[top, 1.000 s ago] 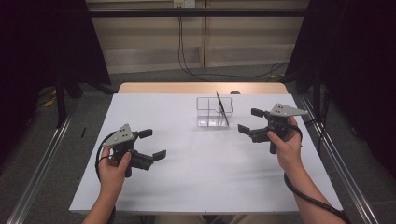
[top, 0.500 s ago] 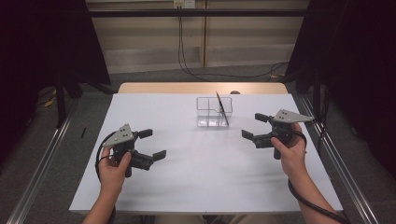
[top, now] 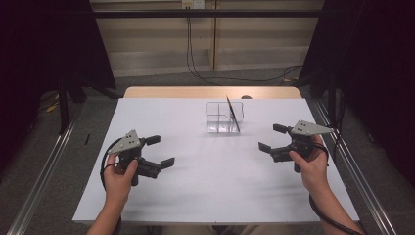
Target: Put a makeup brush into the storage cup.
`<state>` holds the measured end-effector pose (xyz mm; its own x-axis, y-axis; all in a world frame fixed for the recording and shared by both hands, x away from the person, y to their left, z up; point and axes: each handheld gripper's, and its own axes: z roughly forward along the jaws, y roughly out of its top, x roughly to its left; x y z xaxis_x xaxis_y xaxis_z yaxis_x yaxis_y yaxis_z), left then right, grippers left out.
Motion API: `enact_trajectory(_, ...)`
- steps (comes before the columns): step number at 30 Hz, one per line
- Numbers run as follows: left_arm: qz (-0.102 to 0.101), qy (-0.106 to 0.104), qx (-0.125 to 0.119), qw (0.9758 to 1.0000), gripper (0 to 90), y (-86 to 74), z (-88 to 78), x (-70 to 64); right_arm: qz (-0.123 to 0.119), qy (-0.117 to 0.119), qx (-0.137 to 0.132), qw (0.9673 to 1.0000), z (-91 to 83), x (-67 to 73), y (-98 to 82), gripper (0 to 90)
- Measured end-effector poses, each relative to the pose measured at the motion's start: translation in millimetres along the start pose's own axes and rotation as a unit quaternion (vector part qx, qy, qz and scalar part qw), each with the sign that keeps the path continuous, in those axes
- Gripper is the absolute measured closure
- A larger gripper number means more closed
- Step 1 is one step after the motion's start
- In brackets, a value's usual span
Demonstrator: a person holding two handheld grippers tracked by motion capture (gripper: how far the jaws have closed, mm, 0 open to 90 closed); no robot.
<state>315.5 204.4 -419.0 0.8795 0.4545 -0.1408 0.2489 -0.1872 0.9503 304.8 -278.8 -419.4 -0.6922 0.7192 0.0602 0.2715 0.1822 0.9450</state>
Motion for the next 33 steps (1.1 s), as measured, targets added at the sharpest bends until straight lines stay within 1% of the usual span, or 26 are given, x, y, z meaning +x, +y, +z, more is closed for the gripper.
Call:
enact_trajectory(6, -0.001, 0.001, -0.001, 1.0000, 0.1, -0.3, 0.3, 0.5, -0.003, -0.001, 0.002, 1.0000, -5.1, 2.0, -2.6, 5.8)
enact_trajectory(13, 0.000, 0.001, -0.001, 1.0000, 0.1, -0.1, 0.3, 0.6, -0.011, -0.006, 0.014, 0.9998, -10.2, 6.1, -9.1, 5.7)
enact_trajectory(19, -0.001, 0.001, -0.002, 1.0000, 0.1, -0.1, -0.3, 0.7, -0.013, -0.007, 0.016, 0.9998, -15.1, 9.9, -15.2, 5.5)
enact_trajectory(22, -0.001, 0.002, 0.000, 1.0000, 0.1, -0.4, 0.1, 0.5, -0.016, -0.009, 0.022, 0.9996, -20.4, 12.2, -20.7, 5.3)
enact_trajectory(28, 0.001, 0.002, 0.001, 1.0000, 0.1, 0.0, 1.8, -0.2, -0.011, -0.013, 0.014, 0.9997, -28.2, 14.5, -28.4, 5.2)
enact_trajectory(29, 0.001, 0.000, 0.001, 1.0000, 0.1, 0.1, 2.0, -0.3, -0.006, -0.012, 0.013, 0.9998, -29.2, 14.4, -29.5, 5.2)
enact_trajectory(33, 0.002, 0.000, 0.000, 1.0000, 0.1, 0.6, 2.7, -0.1, -0.005, -0.015, 0.012, 0.9998, -33.3, 14.5, -32.5, 5.2)
